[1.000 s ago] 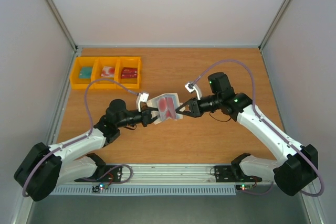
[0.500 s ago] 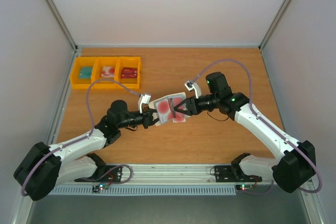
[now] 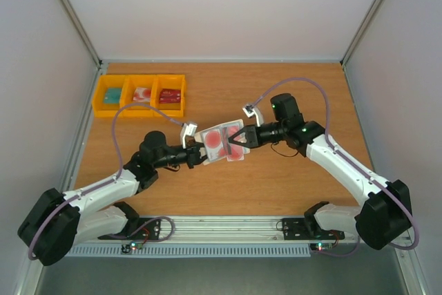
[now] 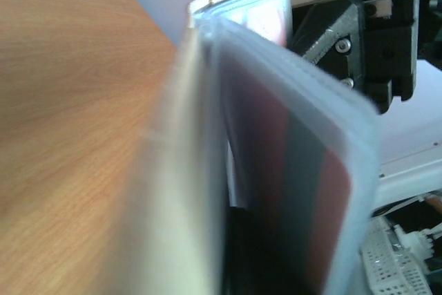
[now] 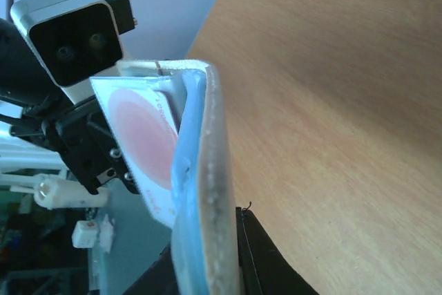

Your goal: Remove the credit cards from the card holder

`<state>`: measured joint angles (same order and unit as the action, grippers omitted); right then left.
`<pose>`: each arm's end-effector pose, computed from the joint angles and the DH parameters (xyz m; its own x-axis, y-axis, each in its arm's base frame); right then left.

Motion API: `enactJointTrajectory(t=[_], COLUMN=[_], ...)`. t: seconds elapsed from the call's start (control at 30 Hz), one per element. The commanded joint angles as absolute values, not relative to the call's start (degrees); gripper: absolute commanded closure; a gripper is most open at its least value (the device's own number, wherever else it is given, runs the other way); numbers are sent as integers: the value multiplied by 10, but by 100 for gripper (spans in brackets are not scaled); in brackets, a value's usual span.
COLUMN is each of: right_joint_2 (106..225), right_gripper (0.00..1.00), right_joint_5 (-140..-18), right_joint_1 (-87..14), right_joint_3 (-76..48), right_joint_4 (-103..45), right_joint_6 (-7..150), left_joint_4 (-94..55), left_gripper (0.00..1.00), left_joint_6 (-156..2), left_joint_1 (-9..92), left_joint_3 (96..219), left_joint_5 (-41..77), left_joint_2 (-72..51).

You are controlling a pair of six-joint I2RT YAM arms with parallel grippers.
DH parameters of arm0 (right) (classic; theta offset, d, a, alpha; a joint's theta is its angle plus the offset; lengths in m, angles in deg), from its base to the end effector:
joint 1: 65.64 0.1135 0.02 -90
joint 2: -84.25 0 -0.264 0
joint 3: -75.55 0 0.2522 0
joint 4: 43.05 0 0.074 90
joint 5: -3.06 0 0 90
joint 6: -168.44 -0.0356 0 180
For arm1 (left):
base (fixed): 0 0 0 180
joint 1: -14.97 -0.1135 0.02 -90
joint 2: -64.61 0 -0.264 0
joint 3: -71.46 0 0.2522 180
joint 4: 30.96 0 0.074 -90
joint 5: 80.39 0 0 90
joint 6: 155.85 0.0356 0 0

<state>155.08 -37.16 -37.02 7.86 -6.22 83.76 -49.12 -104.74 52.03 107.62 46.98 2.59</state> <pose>0.2147 0.1481 0.2867 -0.4852 -0.3329 -0.8086 -0.8717 0.2568 0.4173 0.1661 -0.1525 0.2229 -0.6853 -0.1077 -0.7203 0.6793 0.2622 -0.6855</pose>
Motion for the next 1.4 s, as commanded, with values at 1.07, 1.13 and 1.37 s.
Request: enactJointTrajectory(t=[1.07,1.13,1.37], right_joint_2=[1534,1536,1534], right_gripper=[99,99,99], right_joint_5=[-541,-533,-514], right_joint_1=[-326,-323,-310], right_joint_3=[17,15,9], right_joint_4=[-531,-533,-541], right_joint_6=[596,597,597], left_joint_4=[-499,-506,-492], left_gripper=[41,41,43], left_joint_6=[-1113,-1110,-1112], left_joint_1=[509,511,511], left_joint_3=[1263,1269,1264], left_joint_5=[414,416,397], left_joint_2=[54,53,51])
